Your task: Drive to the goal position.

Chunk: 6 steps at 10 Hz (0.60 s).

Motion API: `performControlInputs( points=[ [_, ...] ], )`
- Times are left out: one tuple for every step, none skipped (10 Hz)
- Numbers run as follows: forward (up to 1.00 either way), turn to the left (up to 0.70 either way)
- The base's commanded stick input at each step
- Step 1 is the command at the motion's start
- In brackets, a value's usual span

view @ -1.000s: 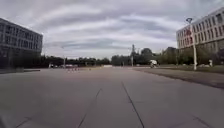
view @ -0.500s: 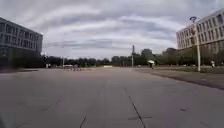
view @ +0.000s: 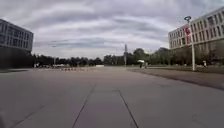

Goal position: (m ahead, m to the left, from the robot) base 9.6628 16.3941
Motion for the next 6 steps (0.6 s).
performControlInputs(
  points=[
    [0.85, 0.0],
    [0.85, 0.0],
    [0.85, 0.0],
    [0.85, 0.0],
    [0.85, 0.0],
    [0.85, 0.0]
  ],
)
